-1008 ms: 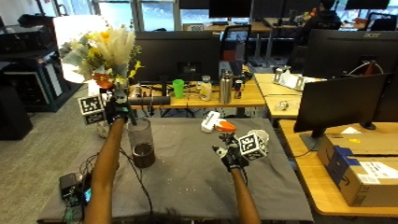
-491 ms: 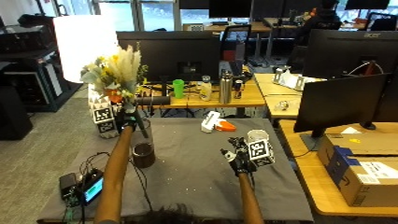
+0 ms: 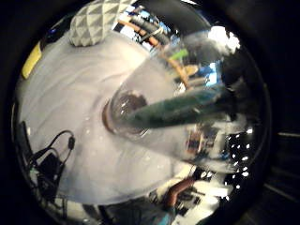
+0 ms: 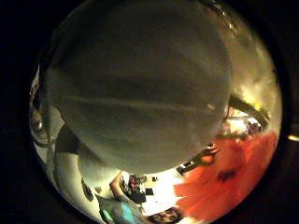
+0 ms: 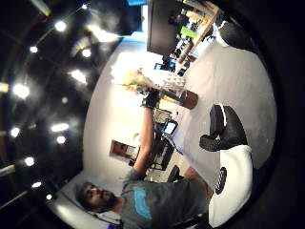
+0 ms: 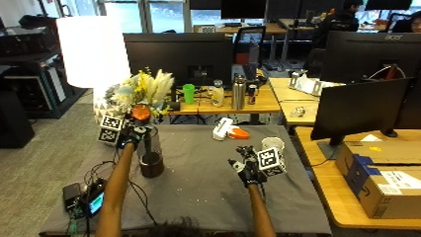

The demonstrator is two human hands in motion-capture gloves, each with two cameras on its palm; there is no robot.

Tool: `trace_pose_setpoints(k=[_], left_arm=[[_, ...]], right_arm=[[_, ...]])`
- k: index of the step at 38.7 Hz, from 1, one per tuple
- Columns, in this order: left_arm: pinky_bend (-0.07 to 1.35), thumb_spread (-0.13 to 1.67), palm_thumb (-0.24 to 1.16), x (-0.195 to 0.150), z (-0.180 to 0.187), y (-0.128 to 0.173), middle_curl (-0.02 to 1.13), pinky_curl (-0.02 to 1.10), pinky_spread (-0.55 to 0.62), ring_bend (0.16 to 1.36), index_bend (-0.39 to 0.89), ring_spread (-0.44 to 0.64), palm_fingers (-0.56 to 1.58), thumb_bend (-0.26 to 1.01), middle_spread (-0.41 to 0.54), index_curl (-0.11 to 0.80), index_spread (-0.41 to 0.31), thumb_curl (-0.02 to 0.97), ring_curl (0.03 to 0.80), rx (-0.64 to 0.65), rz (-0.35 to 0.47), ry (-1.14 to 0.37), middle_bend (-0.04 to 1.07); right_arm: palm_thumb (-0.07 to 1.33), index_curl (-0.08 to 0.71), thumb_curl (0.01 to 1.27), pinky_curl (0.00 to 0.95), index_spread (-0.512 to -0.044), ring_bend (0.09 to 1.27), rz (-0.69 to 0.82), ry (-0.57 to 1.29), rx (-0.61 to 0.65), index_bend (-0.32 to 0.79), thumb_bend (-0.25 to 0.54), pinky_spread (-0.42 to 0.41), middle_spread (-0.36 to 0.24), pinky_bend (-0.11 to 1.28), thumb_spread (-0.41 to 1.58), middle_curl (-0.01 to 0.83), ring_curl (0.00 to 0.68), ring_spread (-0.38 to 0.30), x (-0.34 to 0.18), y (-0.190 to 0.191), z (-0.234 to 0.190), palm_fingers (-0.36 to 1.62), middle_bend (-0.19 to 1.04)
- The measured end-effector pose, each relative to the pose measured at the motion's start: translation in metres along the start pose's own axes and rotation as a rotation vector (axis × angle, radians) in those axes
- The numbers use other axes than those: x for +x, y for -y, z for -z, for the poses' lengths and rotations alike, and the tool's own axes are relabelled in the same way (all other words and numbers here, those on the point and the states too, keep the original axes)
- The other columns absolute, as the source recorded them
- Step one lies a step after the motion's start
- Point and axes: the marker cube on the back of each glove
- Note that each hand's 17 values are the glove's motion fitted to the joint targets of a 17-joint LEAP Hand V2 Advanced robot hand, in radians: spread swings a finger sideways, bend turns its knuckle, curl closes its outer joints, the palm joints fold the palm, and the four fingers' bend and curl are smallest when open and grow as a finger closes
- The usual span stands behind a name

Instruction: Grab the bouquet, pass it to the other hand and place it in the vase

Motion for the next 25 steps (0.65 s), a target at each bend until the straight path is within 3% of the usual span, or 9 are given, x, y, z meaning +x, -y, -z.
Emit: trace_pose_setpoints(k=[3,6,8,13,17,25], left_arm=[[0.36,0.97,0.76,0.003,0.006,-0.017,0.47,0.42,0.11,0.57,0.08,-0.06,0.31,-0.03,-0.063,0.204,-0.012,0.291,0.421,0.002,0.036,0.124,0.20],[0.39,0.94,0.78,0.005,0.020,-0.028,0.42,0.41,0.13,0.56,0.09,0.02,0.29,-0.02,0.006,0.196,0.026,0.301,0.393,0.081,-0.010,0.272,0.16],[0.35,0.92,0.79,0.001,0.031,-0.027,0.40,0.39,0.23,0.57,0.11,0.07,0.27,-0.02,0.037,0.199,0.038,0.307,0.377,0.116,-0.051,0.322,0.17],[0.33,0.90,0.80,-0.002,0.057,-0.020,0.39,0.38,0.30,0.59,0.13,0.13,0.28,-0.02,0.080,0.207,0.055,0.316,0.361,0.143,-0.135,0.239,0.18],[0.32,0.89,0.79,0.011,0.075,-0.035,0.39,0.37,0.34,0.60,0.13,0.15,0.28,-0.03,0.092,0.214,0.062,0.321,0.356,0.149,-0.179,0.145,0.19],[0.29,0.88,0.77,0.023,0.097,-0.060,0.39,0.36,0.38,0.60,0.14,0.18,0.29,-0.04,0.086,0.229,0.049,0.324,0.347,0.184,-0.248,0.132,0.20]], right_arm=[[1.08,0.350,0.58,0.360,-0.306,0.23,0.005,0.010,-0.023,0.15,-0.014,0.359,-0.014,0.49,1.04,0.398,0.350,0.138,-0.010,-0.006,-0.003,0.60,0.18],[1.08,0.351,0.58,0.358,-0.306,0.22,0.018,0.001,-0.024,0.15,-0.014,0.360,-0.014,0.49,1.04,0.397,0.350,0.138,-0.006,-0.003,-0.008,0.60,0.18],[1.07,0.350,0.57,0.358,-0.306,0.22,0.024,-0.008,-0.019,0.15,-0.017,0.361,-0.014,0.48,1.04,0.395,0.350,0.138,-0.005,-0.001,-0.010,0.60,0.18],[1.07,0.350,0.57,0.359,-0.306,0.21,0.027,0.010,-0.031,0.15,-0.015,0.362,-0.014,0.48,1.04,0.392,0.351,0.139,-0.030,-0.013,-0.010,0.60,0.18],[1.07,0.349,0.57,0.359,-0.306,0.21,0.054,0.001,-0.032,0.15,-0.015,0.363,-0.013,0.48,1.04,0.390,0.353,0.139,-0.026,-0.007,-0.019,0.60,0.18],[1.07,0.349,0.56,0.361,-0.306,0.21,0.081,0.001,-0.040,0.15,-0.015,0.364,-0.013,0.47,1.04,0.387,0.355,0.139,-0.042,-0.008,-0.028,0.61,0.18]])
